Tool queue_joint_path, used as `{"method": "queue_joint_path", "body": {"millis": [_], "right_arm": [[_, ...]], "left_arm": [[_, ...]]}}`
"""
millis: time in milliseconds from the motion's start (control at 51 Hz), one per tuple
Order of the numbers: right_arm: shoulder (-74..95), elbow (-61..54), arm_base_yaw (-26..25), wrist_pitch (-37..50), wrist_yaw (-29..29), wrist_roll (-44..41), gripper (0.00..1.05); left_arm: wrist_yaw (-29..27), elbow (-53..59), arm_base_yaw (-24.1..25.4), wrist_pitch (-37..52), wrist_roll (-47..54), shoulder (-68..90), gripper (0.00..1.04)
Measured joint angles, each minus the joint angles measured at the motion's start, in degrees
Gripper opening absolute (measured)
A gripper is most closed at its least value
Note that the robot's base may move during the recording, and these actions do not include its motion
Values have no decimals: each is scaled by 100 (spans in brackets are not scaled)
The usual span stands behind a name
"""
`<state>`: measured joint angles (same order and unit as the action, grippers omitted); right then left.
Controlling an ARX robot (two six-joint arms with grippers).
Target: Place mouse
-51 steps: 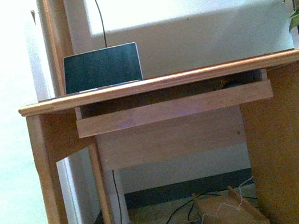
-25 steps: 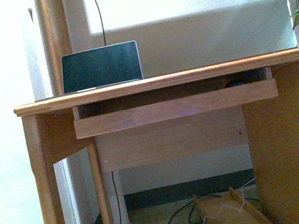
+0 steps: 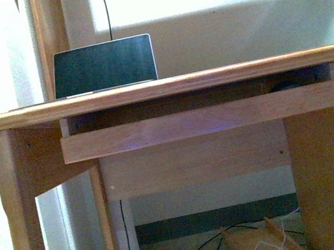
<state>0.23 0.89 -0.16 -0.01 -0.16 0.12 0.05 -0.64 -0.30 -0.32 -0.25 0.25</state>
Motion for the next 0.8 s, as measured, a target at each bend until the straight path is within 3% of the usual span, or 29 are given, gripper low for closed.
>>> {"method": "queue_joint_path", "body": {"millis": [805], "right_arm": [[-2, 0, 0, -2, 0, 2, 97]], "left_arm": [[-4, 0, 0, 0, -2, -4, 97]]}}
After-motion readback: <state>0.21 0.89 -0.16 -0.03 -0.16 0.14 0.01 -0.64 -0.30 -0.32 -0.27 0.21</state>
